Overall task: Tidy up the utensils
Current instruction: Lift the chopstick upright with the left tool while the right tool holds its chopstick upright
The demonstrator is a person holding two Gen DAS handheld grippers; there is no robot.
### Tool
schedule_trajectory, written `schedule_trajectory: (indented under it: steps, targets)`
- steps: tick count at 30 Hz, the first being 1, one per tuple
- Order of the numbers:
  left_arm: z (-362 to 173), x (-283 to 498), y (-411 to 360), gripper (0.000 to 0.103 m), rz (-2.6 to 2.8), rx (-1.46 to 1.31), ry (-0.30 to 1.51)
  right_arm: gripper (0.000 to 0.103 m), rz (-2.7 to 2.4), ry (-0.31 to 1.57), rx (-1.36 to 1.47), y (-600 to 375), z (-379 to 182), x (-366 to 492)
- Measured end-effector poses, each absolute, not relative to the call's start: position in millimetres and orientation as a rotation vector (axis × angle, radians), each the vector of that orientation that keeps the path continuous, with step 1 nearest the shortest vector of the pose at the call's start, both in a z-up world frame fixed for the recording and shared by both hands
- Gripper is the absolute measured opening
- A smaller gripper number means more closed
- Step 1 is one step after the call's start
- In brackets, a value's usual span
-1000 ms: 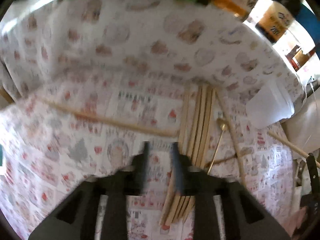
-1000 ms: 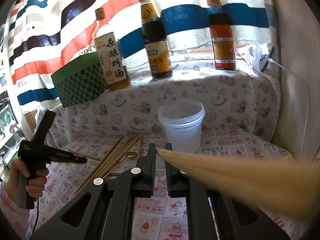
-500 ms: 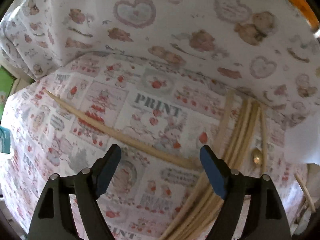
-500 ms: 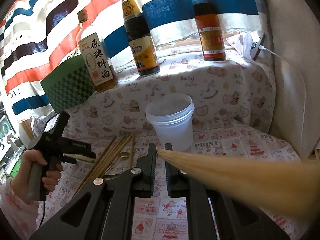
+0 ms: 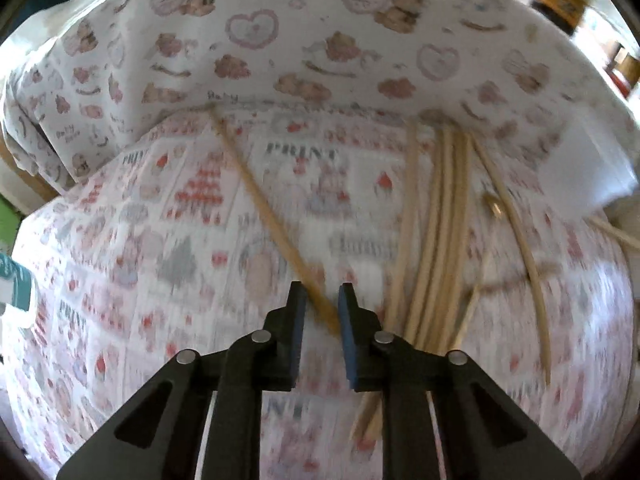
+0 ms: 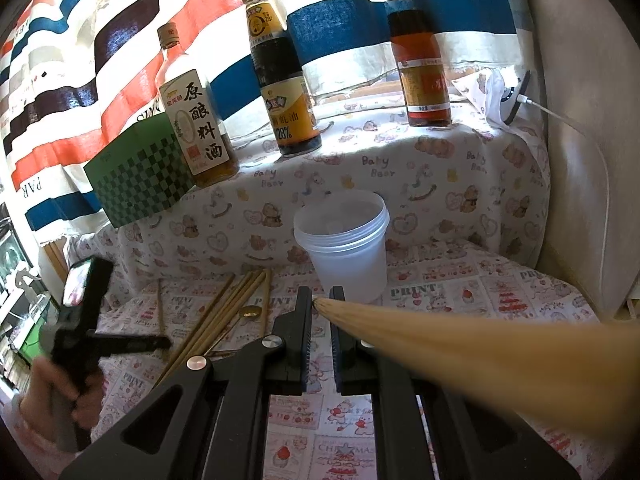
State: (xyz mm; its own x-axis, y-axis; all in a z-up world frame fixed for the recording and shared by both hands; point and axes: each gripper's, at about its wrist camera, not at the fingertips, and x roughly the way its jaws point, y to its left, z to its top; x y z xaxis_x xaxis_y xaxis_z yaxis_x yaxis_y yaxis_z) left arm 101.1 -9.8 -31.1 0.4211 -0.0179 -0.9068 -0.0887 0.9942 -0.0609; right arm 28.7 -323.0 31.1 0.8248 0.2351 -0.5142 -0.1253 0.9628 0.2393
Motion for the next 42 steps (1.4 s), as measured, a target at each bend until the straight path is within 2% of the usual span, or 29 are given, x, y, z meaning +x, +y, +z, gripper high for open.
schedule_trajectory:
  steps: [5, 9, 14, 26, 33, 37, 42]
  targets:
    - [-40, 48, -28, 0.007, -0.07, -0.032, 1.111, 0.009, 0.178, 0.559, 0.182, -321, 32, 27]
    - [-41, 33, -20, 0.006, -0.122, -0.097, 1.125, 0.009, 0.18, 0.549, 0.184, -321, 33, 25]
    - [-25, 25, -11, 0.006, -0.114, -0.11, 1.055, 0.009, 0.169, 0.543, 0.168, -320, 31, 26]
    - [77, 17, -37, 0.006, -0.152, -0.028, 0.805, 0.009, 0.192, 0.495, 0.18, -323, 42, 20]
    - [149, 33, -57, 0.006, -0.261, -0.058, 0.647, 0.008, 0.147, 0.463, 0.092, -321, 94, 32]
    - [175, 48, -72, 0.006, -0.328, -0.09, 0.625, 0.008, 0.129, 0.456, 0.075, -323, 117, 38]
    - [177, 65, -97, 0.006, -0.373, -0.072, 0.659, 0.008, 0.163, 0.415, 0.149, -335, 130, 56]
